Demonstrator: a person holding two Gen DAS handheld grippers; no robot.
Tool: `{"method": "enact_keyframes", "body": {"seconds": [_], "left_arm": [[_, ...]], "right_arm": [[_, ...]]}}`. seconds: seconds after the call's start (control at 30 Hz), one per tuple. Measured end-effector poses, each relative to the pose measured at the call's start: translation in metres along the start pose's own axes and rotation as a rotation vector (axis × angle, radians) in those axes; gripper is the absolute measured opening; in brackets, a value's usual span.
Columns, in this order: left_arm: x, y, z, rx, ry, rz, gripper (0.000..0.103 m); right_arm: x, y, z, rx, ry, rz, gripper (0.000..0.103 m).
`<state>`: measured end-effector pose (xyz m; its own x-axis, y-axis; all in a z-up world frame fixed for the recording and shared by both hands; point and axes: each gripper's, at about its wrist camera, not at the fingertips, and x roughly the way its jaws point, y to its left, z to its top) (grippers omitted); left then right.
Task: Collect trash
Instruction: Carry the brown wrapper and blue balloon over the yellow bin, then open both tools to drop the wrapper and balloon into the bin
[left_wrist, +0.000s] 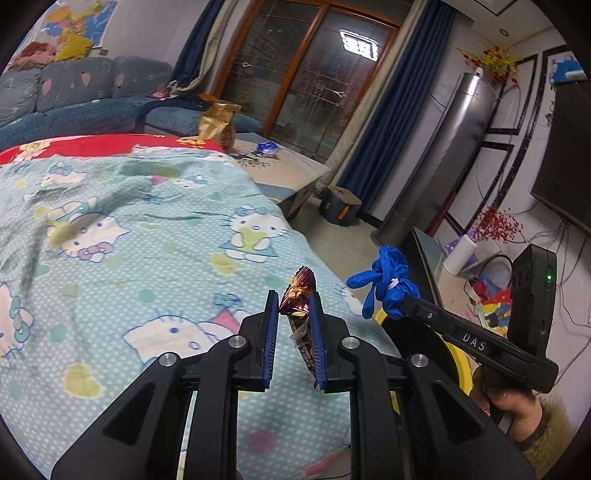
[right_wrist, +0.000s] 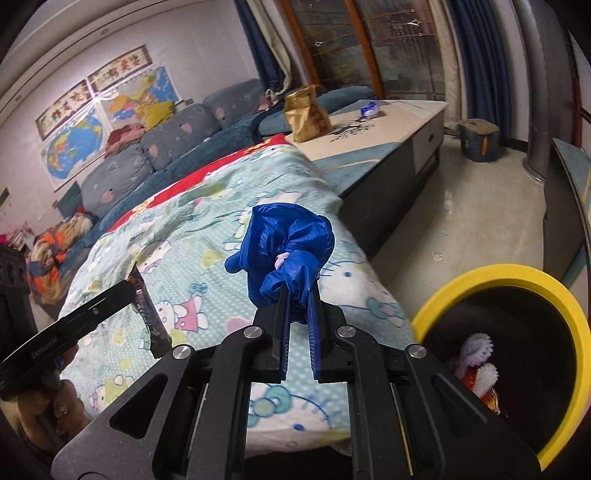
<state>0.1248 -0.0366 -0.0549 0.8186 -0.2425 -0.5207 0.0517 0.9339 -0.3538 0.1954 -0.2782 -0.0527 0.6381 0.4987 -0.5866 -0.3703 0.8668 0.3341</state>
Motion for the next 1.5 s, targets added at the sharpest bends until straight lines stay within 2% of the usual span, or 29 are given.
{"method": "enact_keyframes", "body": {"seconds": [0.5, 0.8, 1.37, 1.5], "left_arm": [[0.017, -0.052, -0.008, 0.103, 0.032, -0.081, 0.016], [0.027, -0.088, -0.010, 0.178, 0.043, -0.127, 0.016], [0.050, -0.158, -0.027, 0.312, 0.075, -0.222, 0.016], [0.058, -0.170, -0.032, 0.343, 0.090, -0.242, 0.012]], "right_arm": [[-0.037, -0.052, -0.018, 0.120, -0.031, -0.084, 0.005], [-0.059, -0.086, -0.031, 0.182, -0.052, -0.170, 0.005], [-0.078, -0.138, -0.059, 0.282, -0.055, -0.292, 0.005], [-0.083, -0.145, -0.067, 0.307, -0.048, -0.300, 0.006]]}}
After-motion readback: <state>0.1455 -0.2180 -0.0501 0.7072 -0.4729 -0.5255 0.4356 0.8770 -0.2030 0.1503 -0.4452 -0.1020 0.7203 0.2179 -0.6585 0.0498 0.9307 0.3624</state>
